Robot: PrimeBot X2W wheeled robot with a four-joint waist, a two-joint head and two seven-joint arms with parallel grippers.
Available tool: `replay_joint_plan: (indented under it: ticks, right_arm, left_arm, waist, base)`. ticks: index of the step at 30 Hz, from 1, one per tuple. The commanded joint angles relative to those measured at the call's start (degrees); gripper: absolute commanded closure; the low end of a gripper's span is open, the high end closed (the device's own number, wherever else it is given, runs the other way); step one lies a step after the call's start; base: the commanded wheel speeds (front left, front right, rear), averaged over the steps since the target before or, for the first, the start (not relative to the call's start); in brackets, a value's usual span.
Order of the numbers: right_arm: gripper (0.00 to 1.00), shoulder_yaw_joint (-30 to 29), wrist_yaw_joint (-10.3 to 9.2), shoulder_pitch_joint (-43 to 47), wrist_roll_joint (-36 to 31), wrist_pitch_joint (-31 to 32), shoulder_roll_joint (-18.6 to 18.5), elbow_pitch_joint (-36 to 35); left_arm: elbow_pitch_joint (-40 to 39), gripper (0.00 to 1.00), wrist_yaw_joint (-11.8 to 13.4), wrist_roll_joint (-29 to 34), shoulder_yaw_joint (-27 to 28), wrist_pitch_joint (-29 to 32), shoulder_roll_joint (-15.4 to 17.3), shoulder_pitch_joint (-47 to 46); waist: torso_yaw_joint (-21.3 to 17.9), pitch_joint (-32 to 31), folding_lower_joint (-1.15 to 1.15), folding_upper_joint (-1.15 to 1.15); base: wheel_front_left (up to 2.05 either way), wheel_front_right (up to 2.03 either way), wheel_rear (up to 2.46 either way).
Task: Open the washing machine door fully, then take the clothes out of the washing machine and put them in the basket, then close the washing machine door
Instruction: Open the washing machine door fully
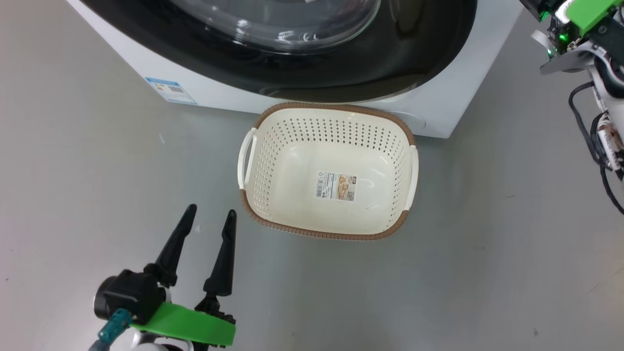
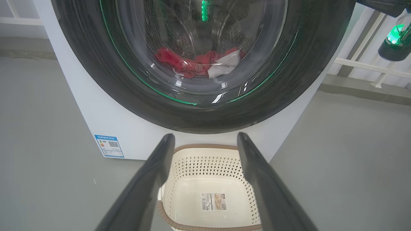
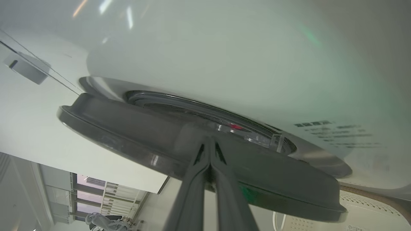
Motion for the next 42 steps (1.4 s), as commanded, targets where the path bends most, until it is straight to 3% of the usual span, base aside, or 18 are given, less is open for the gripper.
replay_joint_plan:
  ticks: [1, 11, 23, 42]
  right_arm:
    - [1.0, 0.26, 0.03, -2.03, 0.72, 1.56, 0.46, 0.23]
    - [1.0, 0.23, 0.03, -6.27, 1.51, 4.74, 1.27, 5.33]
    - [1.0, 1.08, 0.03, -5.13, 1.6, 7.77, 2.07, 5.03]
    - [1.0, 4.06, 0.03, 9.45, 0.72, 11.22, 3.22, -5.68]
  left_arm:
    - [-1.07, 0.0, -0.32, -0.59, 1.49, -0.69, 0.83, -1.0]
    - [-0.92, 0.0, -0.33, -1.4, 0.71, -0.69, 0.83, -2.36]
    - [-0.69, 0.0, -0.33, -2.19, 0.36, -0.69, 0.83, -2.74]
    - [-0.17, 0.0, -0.33, -0.71, 0.74, -0.69, 0.83, 0.96]
  waist:
    - [0.4, 0.75, 0.0, 0.0]
    - [1.31, 2.48, 0.0, 0.0]
    - [1.04, 2.54, 0.0, 0.0]
    - [0.14, -5.5, 0.0, 0.0]
  base:
    - [0.0, 0.0, 0.0]
    - [0.0, 0.0, 0.0]
    - [0.0, 0.0, 0.0]
    - [0.0, 0.0, 0.0]
